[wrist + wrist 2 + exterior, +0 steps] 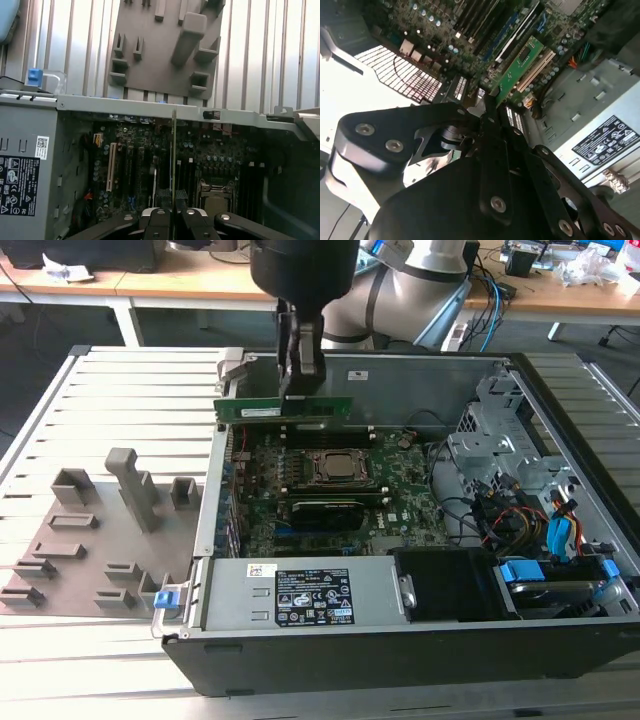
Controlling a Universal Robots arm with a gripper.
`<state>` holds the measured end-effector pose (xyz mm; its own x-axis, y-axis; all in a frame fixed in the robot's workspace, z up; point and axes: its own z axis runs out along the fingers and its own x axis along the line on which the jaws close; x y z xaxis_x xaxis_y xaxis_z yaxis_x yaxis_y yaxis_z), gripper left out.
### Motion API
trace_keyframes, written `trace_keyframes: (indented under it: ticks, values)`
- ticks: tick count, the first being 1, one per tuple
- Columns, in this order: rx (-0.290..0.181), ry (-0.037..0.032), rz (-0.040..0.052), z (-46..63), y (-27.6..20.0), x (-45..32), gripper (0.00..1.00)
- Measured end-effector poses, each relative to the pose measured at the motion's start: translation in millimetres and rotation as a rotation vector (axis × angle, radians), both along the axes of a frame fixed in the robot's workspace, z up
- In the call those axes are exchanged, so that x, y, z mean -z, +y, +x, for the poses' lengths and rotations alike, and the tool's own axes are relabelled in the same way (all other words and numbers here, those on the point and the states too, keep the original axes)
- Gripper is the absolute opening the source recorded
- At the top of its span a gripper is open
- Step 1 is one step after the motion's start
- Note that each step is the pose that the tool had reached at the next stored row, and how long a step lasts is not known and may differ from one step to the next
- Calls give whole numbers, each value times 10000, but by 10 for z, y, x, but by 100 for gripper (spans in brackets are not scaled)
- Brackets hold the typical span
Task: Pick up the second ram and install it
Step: 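Pick up the second ram and move it above second insertion slot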
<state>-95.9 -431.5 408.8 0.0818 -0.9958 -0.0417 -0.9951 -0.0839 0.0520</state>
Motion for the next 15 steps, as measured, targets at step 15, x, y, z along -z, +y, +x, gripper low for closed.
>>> trace_keyframes:
  ticks: [15]
  values:
    - [0,23,12,350,106,14,14]
